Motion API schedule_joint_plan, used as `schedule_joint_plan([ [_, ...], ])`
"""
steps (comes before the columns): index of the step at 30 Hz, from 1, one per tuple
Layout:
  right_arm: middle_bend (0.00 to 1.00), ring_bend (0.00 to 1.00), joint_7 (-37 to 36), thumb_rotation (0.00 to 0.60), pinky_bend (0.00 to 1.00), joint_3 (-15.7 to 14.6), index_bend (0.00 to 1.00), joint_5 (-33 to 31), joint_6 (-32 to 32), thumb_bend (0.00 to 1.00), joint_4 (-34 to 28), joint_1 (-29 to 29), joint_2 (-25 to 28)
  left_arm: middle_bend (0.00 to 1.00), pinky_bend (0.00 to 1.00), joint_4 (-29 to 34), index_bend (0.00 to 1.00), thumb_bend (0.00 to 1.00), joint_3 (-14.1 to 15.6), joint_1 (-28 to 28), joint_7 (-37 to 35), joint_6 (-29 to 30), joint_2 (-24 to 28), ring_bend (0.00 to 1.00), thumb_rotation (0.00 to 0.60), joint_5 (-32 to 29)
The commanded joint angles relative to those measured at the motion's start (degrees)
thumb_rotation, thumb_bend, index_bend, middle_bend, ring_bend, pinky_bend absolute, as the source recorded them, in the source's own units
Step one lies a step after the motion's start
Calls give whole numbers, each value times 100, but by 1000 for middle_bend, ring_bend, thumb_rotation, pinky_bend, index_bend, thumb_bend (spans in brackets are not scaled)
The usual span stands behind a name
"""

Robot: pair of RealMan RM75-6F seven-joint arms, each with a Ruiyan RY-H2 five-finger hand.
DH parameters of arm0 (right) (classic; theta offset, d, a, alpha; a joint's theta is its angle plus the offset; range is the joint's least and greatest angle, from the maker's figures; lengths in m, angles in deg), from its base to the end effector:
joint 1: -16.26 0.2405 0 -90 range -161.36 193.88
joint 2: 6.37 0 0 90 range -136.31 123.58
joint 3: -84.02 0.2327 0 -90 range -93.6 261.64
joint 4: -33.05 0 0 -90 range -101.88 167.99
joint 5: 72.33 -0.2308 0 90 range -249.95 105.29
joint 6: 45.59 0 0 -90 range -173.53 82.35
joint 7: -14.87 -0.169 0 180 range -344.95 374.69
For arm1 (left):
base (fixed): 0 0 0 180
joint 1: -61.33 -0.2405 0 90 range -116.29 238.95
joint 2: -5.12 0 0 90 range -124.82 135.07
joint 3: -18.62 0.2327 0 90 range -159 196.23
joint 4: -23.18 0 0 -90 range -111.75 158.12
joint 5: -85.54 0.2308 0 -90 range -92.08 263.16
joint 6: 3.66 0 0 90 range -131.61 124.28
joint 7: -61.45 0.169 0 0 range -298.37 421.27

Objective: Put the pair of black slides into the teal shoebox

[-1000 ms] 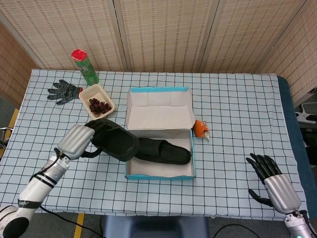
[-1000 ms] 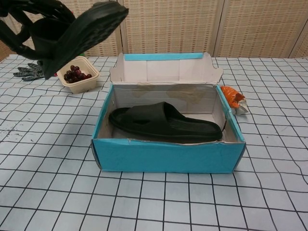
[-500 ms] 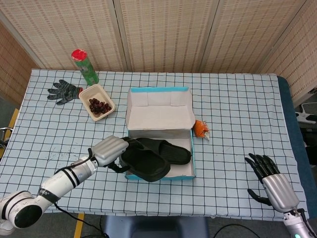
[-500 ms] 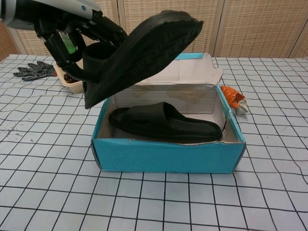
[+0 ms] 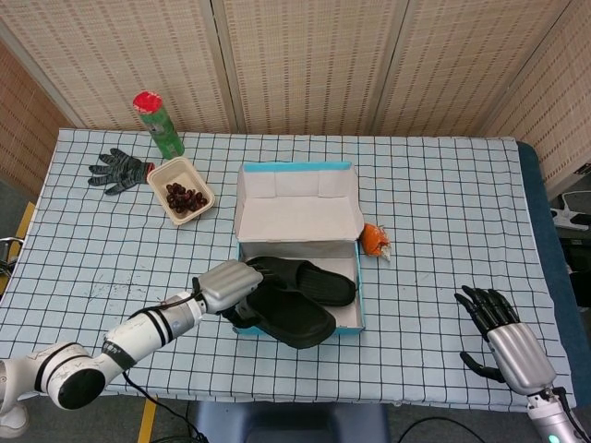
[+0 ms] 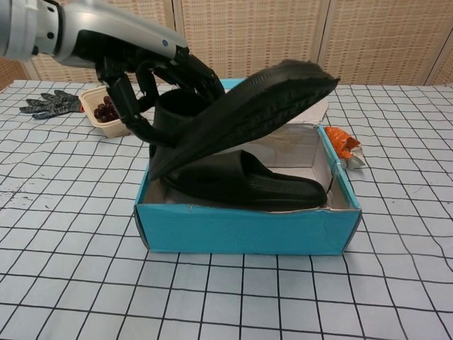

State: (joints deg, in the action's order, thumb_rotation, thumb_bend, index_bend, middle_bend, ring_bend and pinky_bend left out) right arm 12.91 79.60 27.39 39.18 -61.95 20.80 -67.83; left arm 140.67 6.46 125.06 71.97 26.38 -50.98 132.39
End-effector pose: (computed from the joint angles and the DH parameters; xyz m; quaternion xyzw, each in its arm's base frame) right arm -0.2700 -0.1686 0.1040 0.6771 -0.3874 0.3948 0.4855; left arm -0.0020 0.3123 0.0195 -0.8343 -0.4176 -0.2970 0.2033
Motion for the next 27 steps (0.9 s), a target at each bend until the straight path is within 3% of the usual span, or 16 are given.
schedule_joint_plan([
  [1, 0, 0, -11, 600, 0, -8, 0, 3, -12, 148, 1, 5, 5, 733, 789, -152, 505, 623, 179, 175, 116, 163, -210, 711, 600, -205],
  [11, 0, 0, -62, 600, 0, -16, 0, 9, 0, 148, -9, 10, 27, 853, 963, -406, 624, 562, 721, 202, 1476, 2243, -1282, 865, 600, -630],
  [18, 0, 0, -58, 600, 0, -40, 0, 45, 2, 148, -19, 10, 32, 873, 998, -312, 645, 542, 873, 299, 2188, 2766, -1679, 895, 600, -1082],
  [27, 0, 0, -87, 600, 0, -53, 0, 71, 24, 148, -20, 6, 49, 892, 1000, -574, 669, 515, 1048, 209, 2959, 3553, -2380, 913, 600, -1084],
])
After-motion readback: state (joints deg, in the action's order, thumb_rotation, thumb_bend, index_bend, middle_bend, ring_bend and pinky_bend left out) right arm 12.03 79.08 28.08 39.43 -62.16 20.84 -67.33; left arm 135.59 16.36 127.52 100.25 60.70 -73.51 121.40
